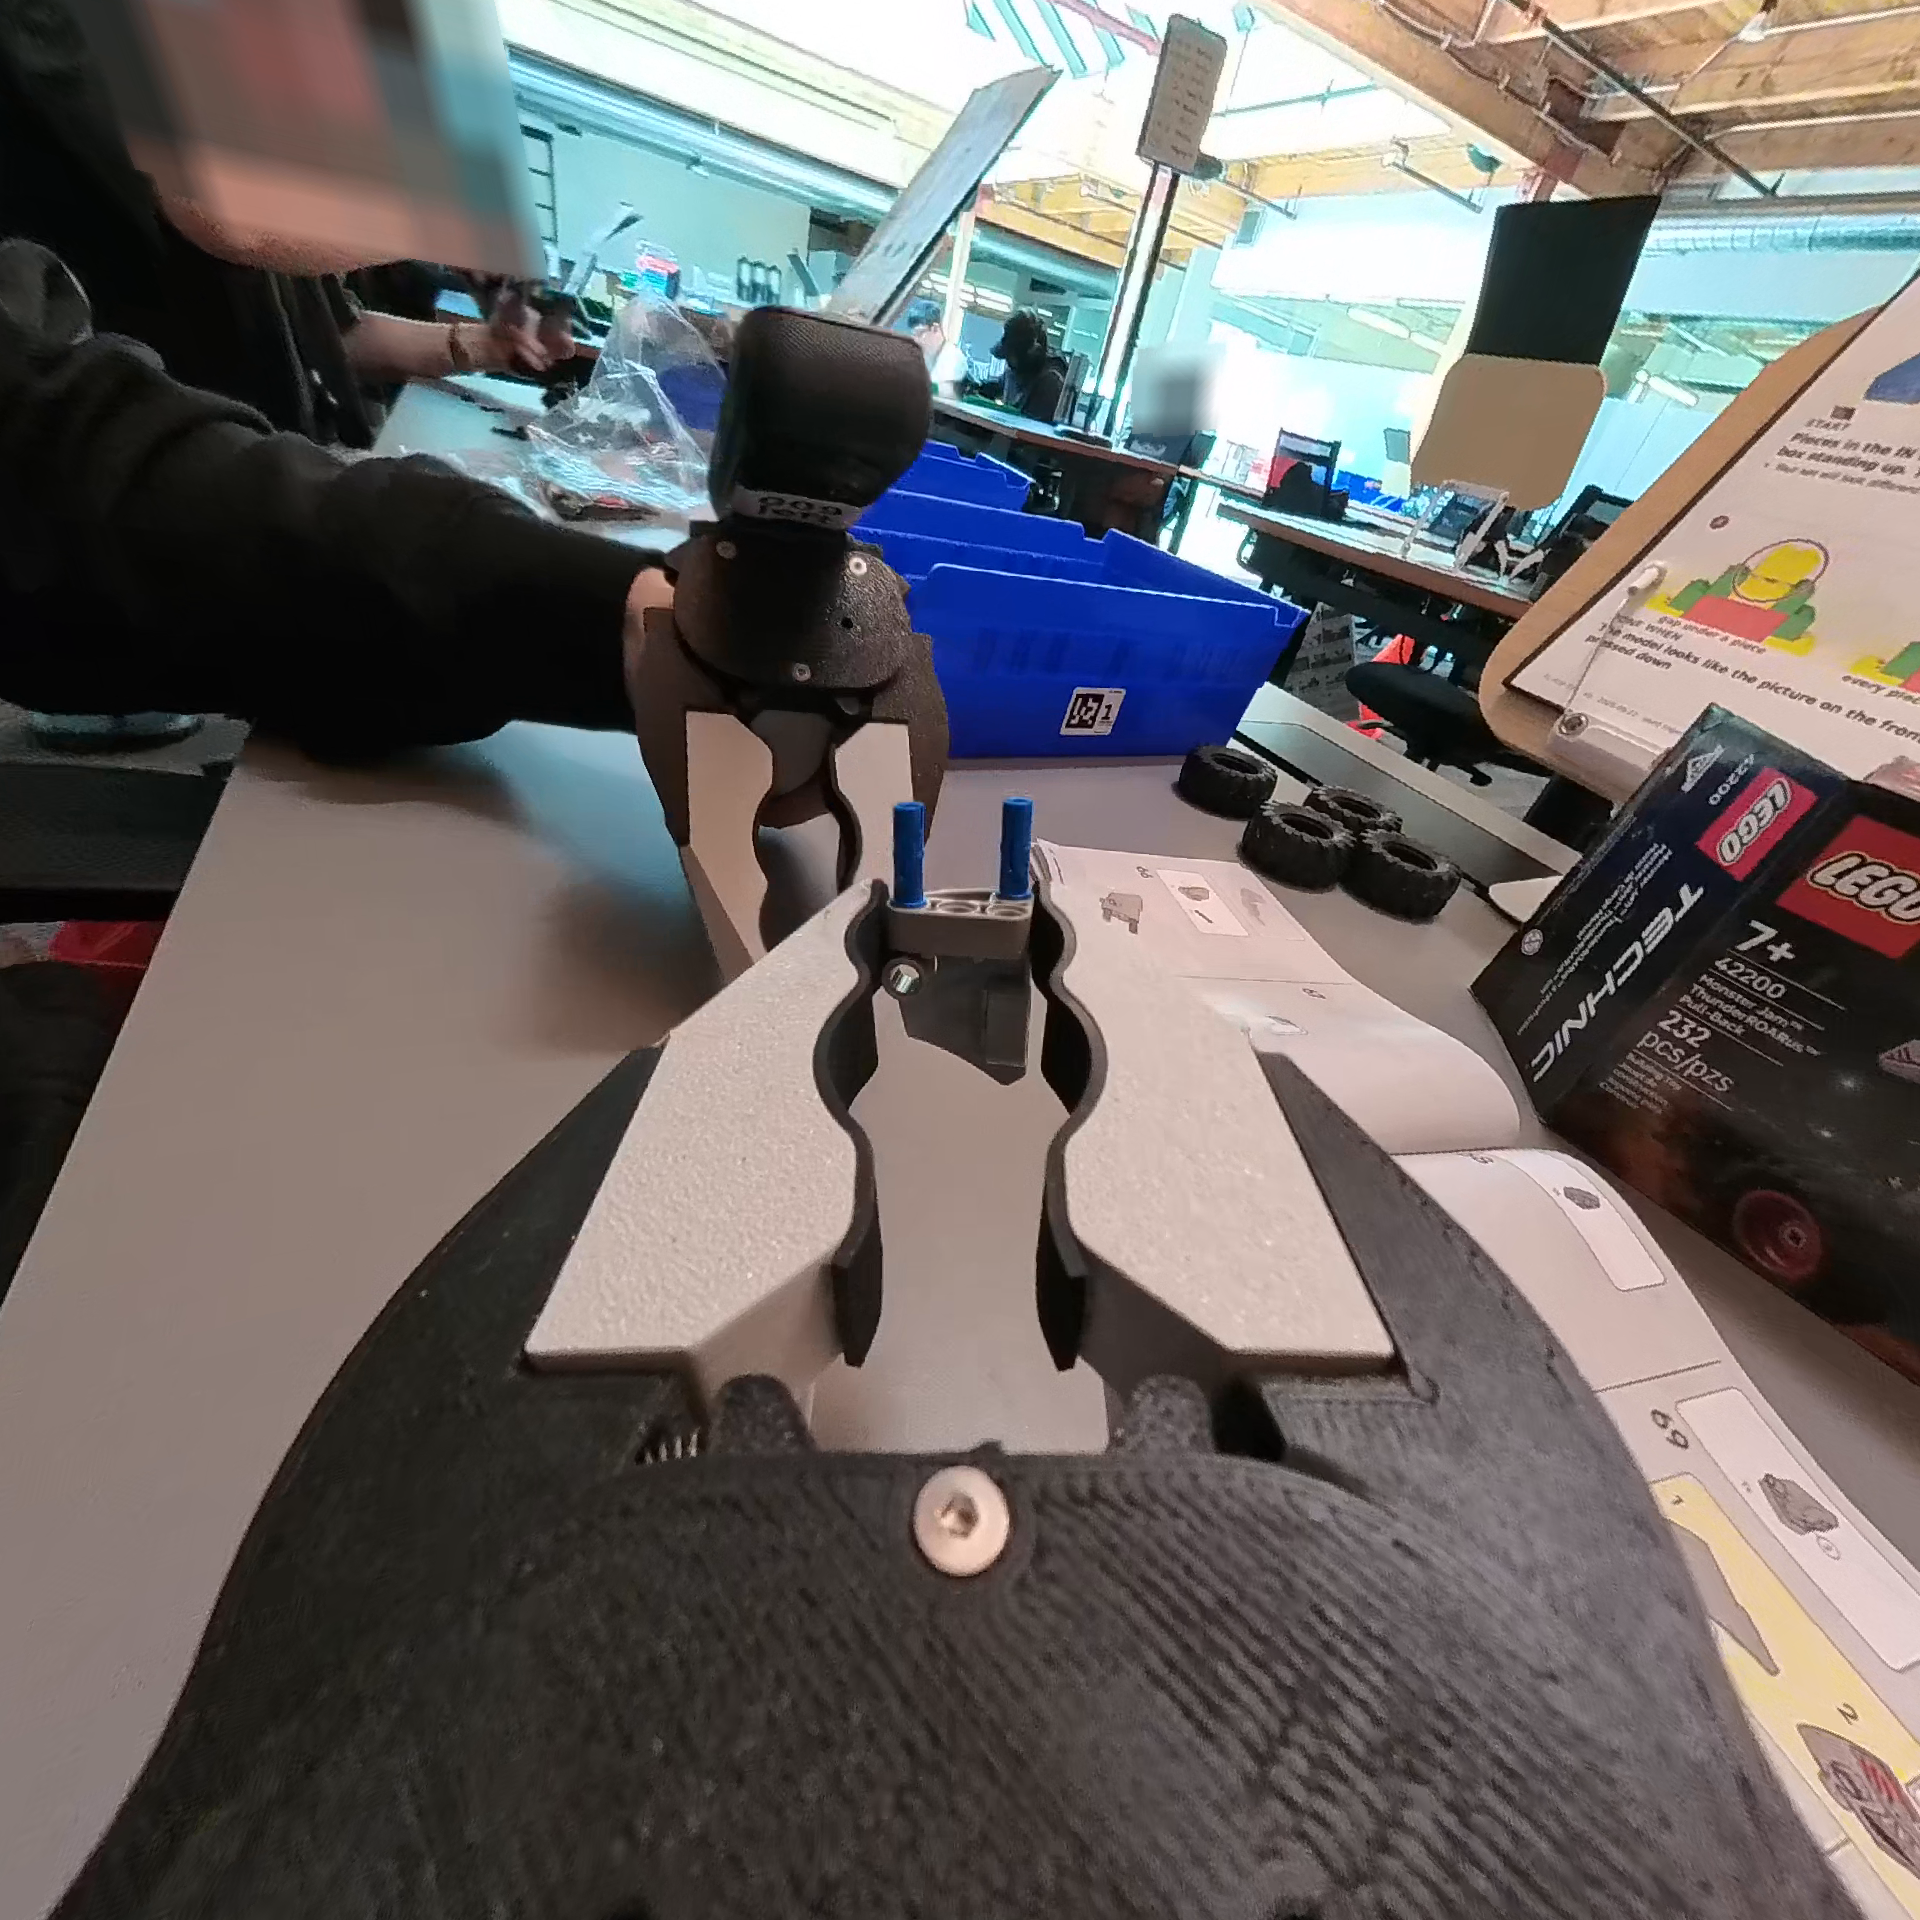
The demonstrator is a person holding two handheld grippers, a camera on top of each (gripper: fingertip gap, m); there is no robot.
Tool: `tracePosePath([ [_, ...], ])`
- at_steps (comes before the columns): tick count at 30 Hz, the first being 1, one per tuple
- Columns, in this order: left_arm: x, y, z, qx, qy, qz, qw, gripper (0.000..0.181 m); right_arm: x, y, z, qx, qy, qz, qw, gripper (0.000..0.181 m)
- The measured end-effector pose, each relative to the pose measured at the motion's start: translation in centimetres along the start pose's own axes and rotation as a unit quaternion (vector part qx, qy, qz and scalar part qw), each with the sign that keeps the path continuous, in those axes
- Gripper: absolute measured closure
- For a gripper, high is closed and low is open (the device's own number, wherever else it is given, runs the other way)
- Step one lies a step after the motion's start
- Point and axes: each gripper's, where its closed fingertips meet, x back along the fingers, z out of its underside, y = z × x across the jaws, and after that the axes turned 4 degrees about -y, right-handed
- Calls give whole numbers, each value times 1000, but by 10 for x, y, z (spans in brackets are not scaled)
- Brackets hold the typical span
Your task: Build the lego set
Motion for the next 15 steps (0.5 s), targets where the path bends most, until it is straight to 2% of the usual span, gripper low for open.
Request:
tracePosePath([
  [1,0,3,-1,-9,-1,-15,1000,159,0,-1,0,-3,1,1,1000,157],
  [3,6,6,-15,-30,-26,-32,999,159,0,-2,0,-8,1,3,1000,157],
  [6,29,7,-72,-59,-107,-48,991,159,1,-1,-2,-3,-8,3,1000,156],
  [9,39,9,-112,-81,-116,-60,988,159,2,-4,-3,11,-11,17,1000,156],
  [12,34,5,-136,-87,-123,-45,988,159,1,-5,-3,21,-10,26,999,156],
  [15,27,4,-143,-99,-116,-36,988,159,2,-6,-3,23,-11,33,999,156],
])
